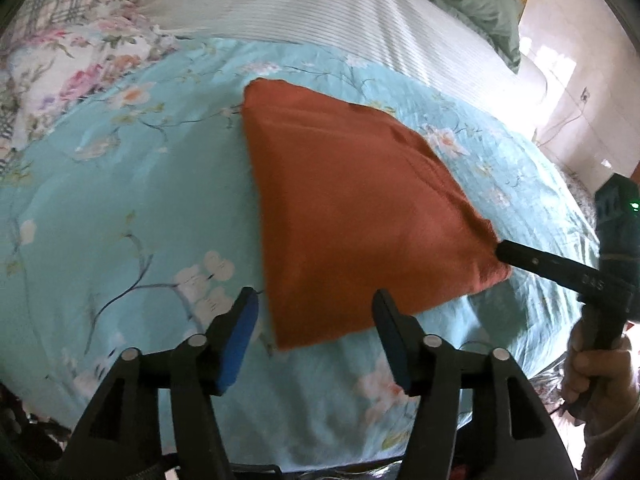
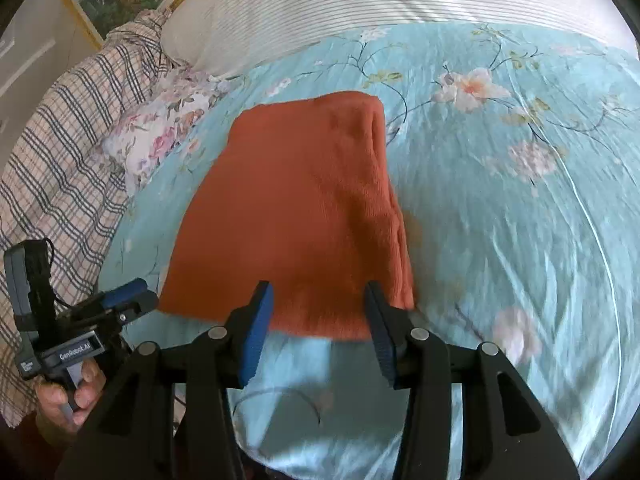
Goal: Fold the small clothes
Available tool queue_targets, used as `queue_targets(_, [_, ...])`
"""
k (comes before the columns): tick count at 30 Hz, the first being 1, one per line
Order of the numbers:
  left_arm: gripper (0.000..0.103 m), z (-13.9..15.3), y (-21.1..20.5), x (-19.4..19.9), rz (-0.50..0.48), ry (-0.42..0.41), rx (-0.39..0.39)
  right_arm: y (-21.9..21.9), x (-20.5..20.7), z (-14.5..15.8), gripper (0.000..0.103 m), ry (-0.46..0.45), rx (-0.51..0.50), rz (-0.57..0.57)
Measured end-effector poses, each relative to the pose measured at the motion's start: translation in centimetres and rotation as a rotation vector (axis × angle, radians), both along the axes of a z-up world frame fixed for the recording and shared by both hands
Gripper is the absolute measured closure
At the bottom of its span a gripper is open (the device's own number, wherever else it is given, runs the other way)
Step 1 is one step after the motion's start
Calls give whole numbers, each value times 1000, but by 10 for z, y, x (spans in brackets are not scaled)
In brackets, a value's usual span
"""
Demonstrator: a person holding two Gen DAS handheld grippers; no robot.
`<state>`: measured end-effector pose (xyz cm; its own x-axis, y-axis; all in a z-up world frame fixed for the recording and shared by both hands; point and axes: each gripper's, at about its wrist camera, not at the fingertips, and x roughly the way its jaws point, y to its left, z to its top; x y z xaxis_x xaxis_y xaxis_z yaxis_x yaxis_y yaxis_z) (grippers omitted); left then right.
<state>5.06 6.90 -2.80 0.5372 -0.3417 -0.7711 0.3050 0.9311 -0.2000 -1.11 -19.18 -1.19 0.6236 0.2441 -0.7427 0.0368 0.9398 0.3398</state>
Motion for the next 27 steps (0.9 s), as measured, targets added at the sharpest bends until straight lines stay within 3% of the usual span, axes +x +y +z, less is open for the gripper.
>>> queue_targets(6, [33, 0, 4, -21, 17, -6, 41, 3, -15, 5, 48, 0, -14, 6])
queue_targets(11, [30, 6, 0, -19, 2, -10, 45, 0, -4, 12, 45, -23, 5, 18])
queue_targets(18, [24, 19, -13, 28, 25, -36, 71, -27, 60, 12, 43, -22, 14, 19])
queue_targets(22, [23, 22, -27, 68, 38, -52, 171, -51, 109, 6, 43, 31, 41, -28])
queue_targets(24, [23, 23, -32, 85, 50, -32, 222, -53, 121, 6, 43, 66, 43, -30])
queue_targets(27, [23, 28, -35, 98, 57, 27, 239, -43, 126, 16, 43, 112, 17, -4])
